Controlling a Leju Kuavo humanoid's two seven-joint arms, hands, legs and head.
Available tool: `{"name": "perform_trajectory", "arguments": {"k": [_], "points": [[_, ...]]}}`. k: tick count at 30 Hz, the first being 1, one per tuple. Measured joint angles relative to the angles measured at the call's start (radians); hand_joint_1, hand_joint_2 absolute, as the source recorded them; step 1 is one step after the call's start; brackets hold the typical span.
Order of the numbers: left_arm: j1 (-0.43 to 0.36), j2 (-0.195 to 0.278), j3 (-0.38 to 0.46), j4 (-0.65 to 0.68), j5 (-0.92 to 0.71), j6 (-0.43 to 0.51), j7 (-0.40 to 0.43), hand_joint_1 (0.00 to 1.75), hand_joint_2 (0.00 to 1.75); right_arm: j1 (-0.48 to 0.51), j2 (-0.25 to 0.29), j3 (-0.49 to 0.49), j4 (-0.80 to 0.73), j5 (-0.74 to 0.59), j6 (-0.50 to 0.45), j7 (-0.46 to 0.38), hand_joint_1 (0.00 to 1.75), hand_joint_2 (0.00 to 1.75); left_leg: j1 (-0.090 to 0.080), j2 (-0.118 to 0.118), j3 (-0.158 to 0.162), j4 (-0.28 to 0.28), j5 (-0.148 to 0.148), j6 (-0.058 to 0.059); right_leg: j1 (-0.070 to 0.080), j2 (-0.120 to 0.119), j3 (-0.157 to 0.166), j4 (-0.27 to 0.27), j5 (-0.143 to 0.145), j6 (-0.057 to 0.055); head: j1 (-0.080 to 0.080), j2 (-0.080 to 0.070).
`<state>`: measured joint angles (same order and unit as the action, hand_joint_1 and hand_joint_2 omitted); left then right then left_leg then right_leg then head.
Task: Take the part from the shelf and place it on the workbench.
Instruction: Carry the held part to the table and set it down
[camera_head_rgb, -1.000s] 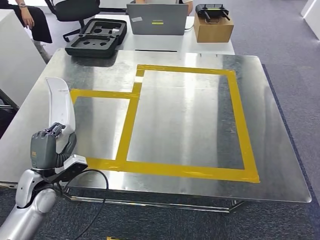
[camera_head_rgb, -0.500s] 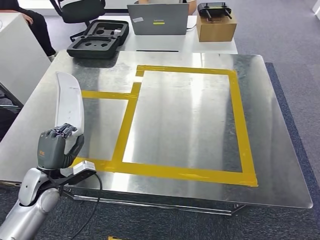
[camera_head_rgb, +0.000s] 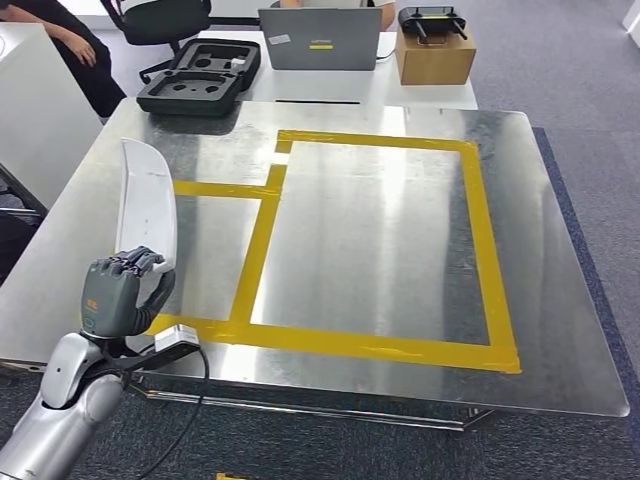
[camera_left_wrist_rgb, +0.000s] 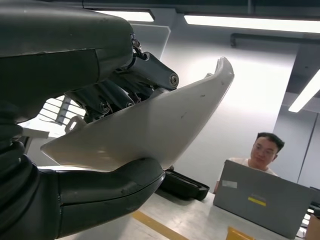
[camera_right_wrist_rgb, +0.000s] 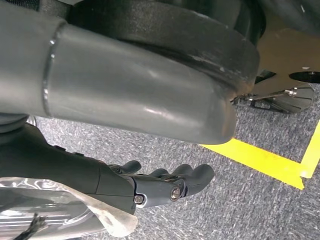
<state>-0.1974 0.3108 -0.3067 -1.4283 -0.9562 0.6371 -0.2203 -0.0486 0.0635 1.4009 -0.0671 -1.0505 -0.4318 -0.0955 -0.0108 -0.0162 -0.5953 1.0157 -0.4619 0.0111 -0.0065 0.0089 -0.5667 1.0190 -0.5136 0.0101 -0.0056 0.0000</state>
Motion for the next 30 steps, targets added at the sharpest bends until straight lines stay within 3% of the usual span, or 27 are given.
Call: {"name": "perform_trajectory", "arguments": {"k": [8,18,30], "points": [[-0.116,0.018,-0.058,0.104,-0.106,-0.059,0.074,1.75,1.75,-0.003,-0.010,0.018,-0.021,0.024,0.000,0.018,0.00,0.00,-0.002,0.000,0.000,0.002,0.000,0.000,-0.002,-0.001,0.001,0.000,0.002,0.003,0.000,0.000],[-0.320,0.037,-0.176,0.337,-0.272,-0.247,0.213,1.75,1.75,-0.007,-0.012,0.028,-0.047,0.025,-0.020,0.041,0.00,0.00,-0.002,0.000,-0.001,0.003,0.001,0.000,-0.002,0.000,0.001,0.000,0.003,0.003,0.000,0.000],[-0.372,0.040,-0.236,0.413,-0.298,-0.261,0.240,1.75,1.75,-0.011,-0.012,0.028,-0.058,0.026,-0.021,0.042,0.00,0.00,-0.002,0.000,-0.001,0.003,0.001,0.000,-0.002,0.000,0.000,0.000,0.003,0.003,0.000,0.000]]}}
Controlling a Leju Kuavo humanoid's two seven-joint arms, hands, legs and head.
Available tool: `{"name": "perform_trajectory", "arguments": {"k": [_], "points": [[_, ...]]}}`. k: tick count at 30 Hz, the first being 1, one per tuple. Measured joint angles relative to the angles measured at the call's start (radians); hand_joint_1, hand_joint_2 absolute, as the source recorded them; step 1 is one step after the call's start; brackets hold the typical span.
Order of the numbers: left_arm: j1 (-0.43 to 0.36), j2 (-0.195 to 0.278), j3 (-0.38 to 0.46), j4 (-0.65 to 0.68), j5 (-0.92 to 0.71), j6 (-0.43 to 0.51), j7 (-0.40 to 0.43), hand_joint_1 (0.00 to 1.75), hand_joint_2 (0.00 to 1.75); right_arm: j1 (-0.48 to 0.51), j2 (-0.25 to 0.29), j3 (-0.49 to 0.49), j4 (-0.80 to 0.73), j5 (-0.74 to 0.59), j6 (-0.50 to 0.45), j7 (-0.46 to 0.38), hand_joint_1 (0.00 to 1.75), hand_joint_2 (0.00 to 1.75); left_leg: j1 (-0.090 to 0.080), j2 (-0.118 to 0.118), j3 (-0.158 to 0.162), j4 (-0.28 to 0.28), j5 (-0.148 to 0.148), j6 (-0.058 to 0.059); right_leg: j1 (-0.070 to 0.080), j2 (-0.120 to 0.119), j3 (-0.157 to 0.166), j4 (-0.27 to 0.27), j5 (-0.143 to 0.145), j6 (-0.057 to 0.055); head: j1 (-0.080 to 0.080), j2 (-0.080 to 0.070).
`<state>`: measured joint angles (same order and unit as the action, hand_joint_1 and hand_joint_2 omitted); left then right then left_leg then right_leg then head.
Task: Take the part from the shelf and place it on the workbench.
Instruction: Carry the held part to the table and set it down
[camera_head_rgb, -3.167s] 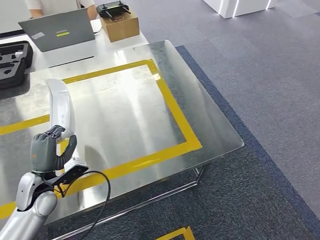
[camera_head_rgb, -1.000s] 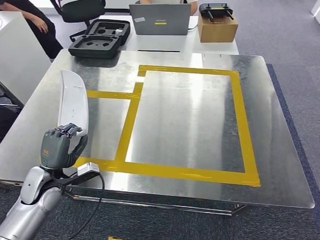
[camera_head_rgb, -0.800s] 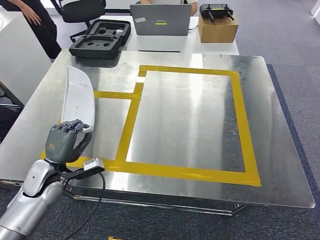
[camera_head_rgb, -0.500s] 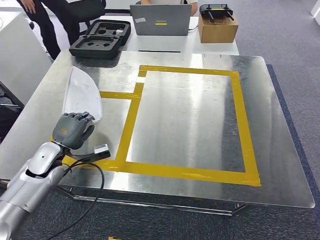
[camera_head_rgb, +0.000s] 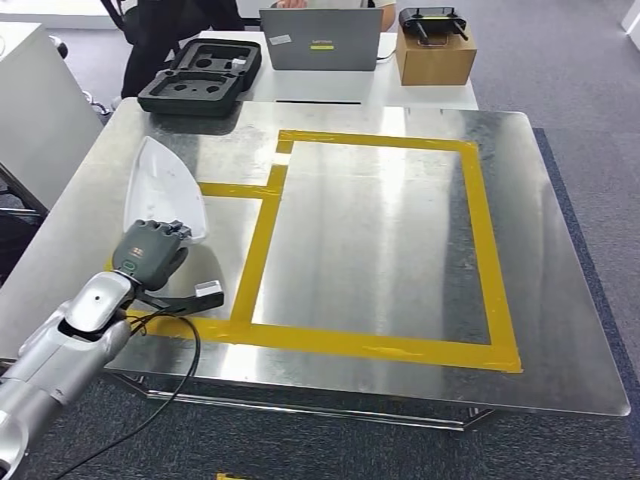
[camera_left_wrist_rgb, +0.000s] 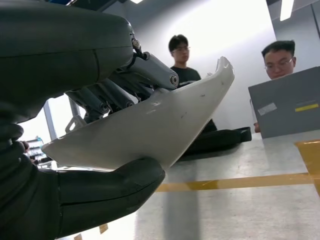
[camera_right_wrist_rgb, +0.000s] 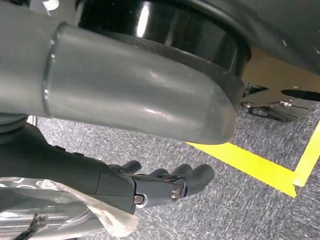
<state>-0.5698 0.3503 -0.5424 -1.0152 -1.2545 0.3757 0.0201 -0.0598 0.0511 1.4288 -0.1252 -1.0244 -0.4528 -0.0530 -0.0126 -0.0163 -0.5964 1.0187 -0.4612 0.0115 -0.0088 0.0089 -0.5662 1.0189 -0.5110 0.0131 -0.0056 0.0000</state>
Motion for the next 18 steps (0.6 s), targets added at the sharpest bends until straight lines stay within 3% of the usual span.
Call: {"name": "perform_trajectory", "arguments": {"k": [8,14,18], "points": [[0.022,0.049,-0.018,-0.003,0.004,0.082,-0.053,1.75,1.75,-0.002,0.000,0.008,-0.004,0.020,0.006,0.006,0.00,0.00,0.000,0.000,0.000,0.000,0.000,0.000,0.000,0.000,0.000,0.000,0.000,0.000,0.000,0.000],[0.098,0.147,-0.022,-0.041,0.011,0.206,-0.138,1.75,1.75,-0.006,0.000,0.029,-0.009,0.055,0.017,0.013,0.00,0.00,0.000,0.001,0.000,0.000,0.000,0.000,0.000,0.002,-0.001,0.000,0.000,0.000,0.000,0.000],[0.135,0.200,-0.022,-0.059,0.020,0.229,-0.154,1.75,1.75,-0.010,0.000,0.041,-0.012,0.062,0.020,0.015,0.00,0.00,0.000,0.001,0.000,-0.001,0.000,0.000,0.000,0.000,0.000,0.000,-0.001,-0.001,0.000,0.000]]}}
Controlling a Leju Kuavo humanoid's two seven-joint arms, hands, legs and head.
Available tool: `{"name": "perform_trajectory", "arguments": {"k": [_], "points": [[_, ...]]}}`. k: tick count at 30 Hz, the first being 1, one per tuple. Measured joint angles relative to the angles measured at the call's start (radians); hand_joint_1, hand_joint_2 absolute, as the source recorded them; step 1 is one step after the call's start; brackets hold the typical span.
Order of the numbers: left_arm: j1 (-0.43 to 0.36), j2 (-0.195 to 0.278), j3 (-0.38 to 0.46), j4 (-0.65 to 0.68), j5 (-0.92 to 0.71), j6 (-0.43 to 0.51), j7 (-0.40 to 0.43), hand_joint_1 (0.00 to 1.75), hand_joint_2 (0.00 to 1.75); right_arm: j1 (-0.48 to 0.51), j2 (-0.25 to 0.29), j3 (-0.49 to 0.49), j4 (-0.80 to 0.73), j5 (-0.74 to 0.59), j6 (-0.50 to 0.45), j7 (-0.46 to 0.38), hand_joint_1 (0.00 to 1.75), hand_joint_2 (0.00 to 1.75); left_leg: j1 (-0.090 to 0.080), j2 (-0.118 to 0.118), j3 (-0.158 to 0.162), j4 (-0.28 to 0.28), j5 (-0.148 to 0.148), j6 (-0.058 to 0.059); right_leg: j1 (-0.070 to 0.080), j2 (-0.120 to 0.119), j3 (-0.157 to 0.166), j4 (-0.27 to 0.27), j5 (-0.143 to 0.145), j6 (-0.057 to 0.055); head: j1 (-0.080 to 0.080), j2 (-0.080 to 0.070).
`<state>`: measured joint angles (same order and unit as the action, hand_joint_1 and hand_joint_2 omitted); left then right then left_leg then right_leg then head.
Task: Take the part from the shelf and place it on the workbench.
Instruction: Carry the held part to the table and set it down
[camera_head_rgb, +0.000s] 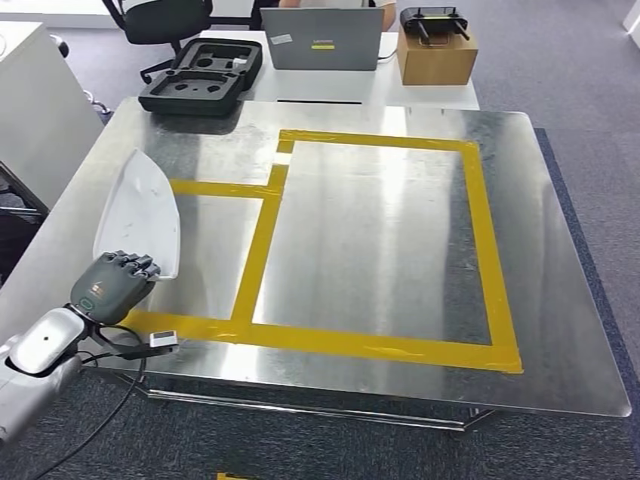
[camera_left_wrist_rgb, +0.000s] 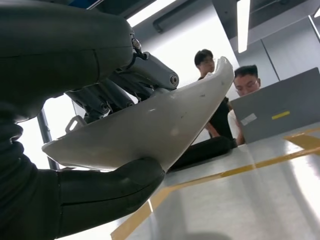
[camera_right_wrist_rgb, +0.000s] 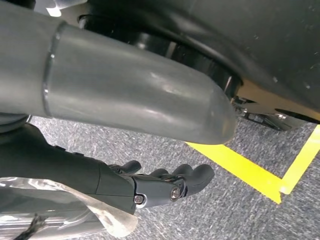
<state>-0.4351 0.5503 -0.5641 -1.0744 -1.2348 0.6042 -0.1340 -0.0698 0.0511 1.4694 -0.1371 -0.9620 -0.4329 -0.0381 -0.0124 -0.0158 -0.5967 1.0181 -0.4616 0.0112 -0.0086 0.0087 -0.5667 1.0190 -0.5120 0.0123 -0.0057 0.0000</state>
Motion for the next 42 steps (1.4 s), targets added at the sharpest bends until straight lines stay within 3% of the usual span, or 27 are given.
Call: {"name": "perform_trajectory", "arguments": {"k": [7,13,18,29,40,42], "points": [[0.034,0.064,0.004,-0.025,0.028,0.007,-0.017,1.75,1.75,-0.003,0.000,0.015,-0.007,0.017,0.008,0.002,0.00,0.00,0.000,0.000,0.000,0.000,0.000,0.000,0.000,0.001,0.001,0.000,0.000,0.000,0.000,0.000],[0.043,0.110,0.022,-0.028,0.059,-0.062,-0.043,1.75,1.75,-0.010,0.000,0.018,-0.013,0.020,0.010,0.004,0.00,0.00,0.000,0.000,0.000,0.001,0.000,0.000,0.000,0.000,0.001,0.000,0.000,0.000,0.000,0.000],[0.041,0.112,0.019,-0.026,0.059,-0.064,-0.080,1.75,1.75,-0.013,0.000,0.018,-0.017,0.025,0.010,0.004,0.00,0.00,0.000,0.000,0.000,0.001,0.000,0.000,0.000,0.001,0.001,0.000,0.000,0.000,0.000,0.000],[0.050,0.122,-0.023,-0.026,0.049,0.050,-0.165,1.75,1.75,-0.016,0.000,0.029,-0.021,0.049,0.010,0.005,0.00,0.00,0.000,0.000,0.000,0.001,0.000,0.000,0.000,0.000,0.001,0.000,0.000,0.000,0.000,0.000],[0.050,0.096,-0.080,-0.026,0.063,0.056,-0.170,1.75,1.75,-0.017,0.000,0.033,-0.024,0.054,0.010,0.008,0.00,0.00,0.000,0.000,0.000,0.001,0.000,0.000,0.000,0.000,0.001,0.000,0.000,0.000,0.000,0.000],[0.046,0.088,-0.088,-0.024,0.072,0.050,-0.170,0.87,1.75,-0.017,0.000,0.033,-0.025,0.054,0.010,0.008,0.00,0.00,0.000,0.000,0.000,0.001,0.000,0.000,0.000,0.000,0.001,0.000,0.001,0.000,0.000,0.000]]}}
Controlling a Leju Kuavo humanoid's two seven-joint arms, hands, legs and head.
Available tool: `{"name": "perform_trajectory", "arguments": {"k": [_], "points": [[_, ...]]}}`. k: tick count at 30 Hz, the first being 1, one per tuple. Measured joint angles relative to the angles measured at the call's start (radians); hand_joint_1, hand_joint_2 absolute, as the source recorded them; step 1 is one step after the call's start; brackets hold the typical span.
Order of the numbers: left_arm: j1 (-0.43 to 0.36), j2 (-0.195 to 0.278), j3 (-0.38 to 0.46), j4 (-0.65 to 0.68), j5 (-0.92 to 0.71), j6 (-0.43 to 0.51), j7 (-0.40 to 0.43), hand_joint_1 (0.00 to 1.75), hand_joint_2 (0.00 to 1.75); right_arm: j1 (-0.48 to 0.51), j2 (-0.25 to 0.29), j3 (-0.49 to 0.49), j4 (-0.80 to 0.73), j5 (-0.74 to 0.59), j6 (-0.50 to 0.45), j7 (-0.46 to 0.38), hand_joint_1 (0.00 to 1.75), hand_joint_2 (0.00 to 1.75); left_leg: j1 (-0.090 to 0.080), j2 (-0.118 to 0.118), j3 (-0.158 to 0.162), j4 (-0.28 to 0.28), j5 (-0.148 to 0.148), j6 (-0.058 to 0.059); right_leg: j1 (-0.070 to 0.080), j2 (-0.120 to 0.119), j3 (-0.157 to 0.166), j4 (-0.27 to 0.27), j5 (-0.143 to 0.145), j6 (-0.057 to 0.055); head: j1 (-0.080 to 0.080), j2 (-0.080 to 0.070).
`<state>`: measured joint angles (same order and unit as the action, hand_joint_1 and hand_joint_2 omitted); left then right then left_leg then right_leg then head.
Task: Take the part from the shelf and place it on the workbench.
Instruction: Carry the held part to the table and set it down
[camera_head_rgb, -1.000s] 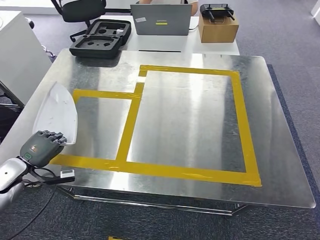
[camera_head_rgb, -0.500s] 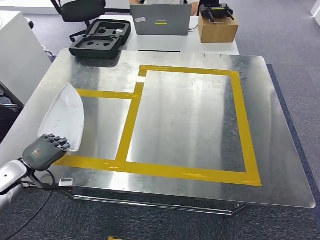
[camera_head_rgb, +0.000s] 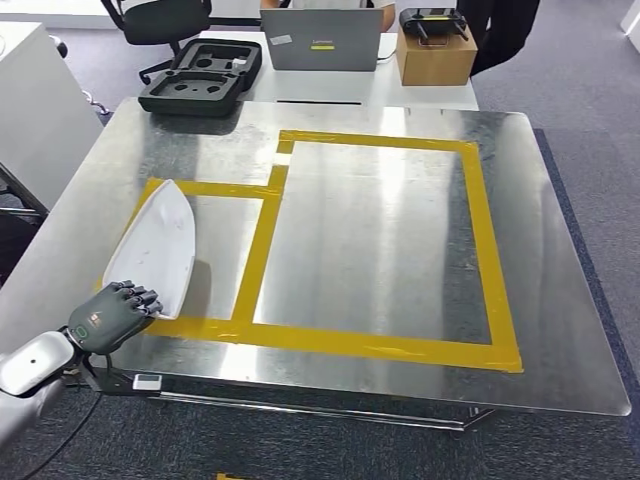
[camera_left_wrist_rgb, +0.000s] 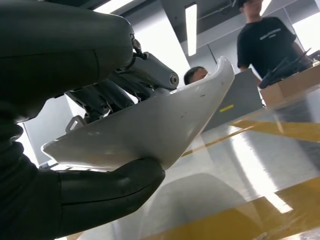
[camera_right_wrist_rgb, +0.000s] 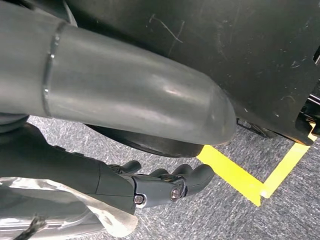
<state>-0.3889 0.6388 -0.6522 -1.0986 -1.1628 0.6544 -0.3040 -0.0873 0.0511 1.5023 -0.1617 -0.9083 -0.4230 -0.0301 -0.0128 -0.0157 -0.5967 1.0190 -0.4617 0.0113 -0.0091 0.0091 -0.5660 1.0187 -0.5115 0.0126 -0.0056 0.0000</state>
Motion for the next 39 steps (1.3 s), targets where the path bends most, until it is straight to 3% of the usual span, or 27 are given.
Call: {"name": "perform_trajectory", "arguments": {"k": [2,19,23,39], "points": [[-0.004,-0.008,-0.008,0.004,0.010,-0.001,0.000,0.00,1.75,0.000,0.000,0.000,0.000,0.000,-0.001,0.000,0.00,0.00,0.000,0.000,0.000,0.000,0.000,0.000,0.000,0.000,0.000,0.000,0.000,0.000,0.000,0.000],[-0.027,-0.063,-0.016,0.036,0.044,-0.028,0.022,0.00,1.75,0.001,0.000,0.000,-0.001,-0.004,-0.007,-0.002,0.00,0.00,0.000,0.000,0.000,0.000,0.000,0.000,0.000,0.000,0.000,0.000,0.000,0.000,0.000,0.000],[-0.032,-0.072,-0.010,0.042,0.058,-0.024,0.027,0.00,0.00,0.002,0.000,0.000,-0.001,-0.006,-0.009,-0.003,0.00,0.00,0.000,0.000,0.000,0.000,0.000,0.000,0.000,0.000,0.000,0.000,0.000,0.001,0.000,0.000],[-0.035,-0.121,0.038,0.047,0.053,0.001,0.057,0.00,0.00,0.004,0.000,-0.001,-0.001,-0.012,-0.009,-0.006,0.00,0.00,0.000,0.000,0.000,0.001,0.000,0.000,0.000,0.000,0.000,0.000,0.000,0.001,0.000,0.000]]}}
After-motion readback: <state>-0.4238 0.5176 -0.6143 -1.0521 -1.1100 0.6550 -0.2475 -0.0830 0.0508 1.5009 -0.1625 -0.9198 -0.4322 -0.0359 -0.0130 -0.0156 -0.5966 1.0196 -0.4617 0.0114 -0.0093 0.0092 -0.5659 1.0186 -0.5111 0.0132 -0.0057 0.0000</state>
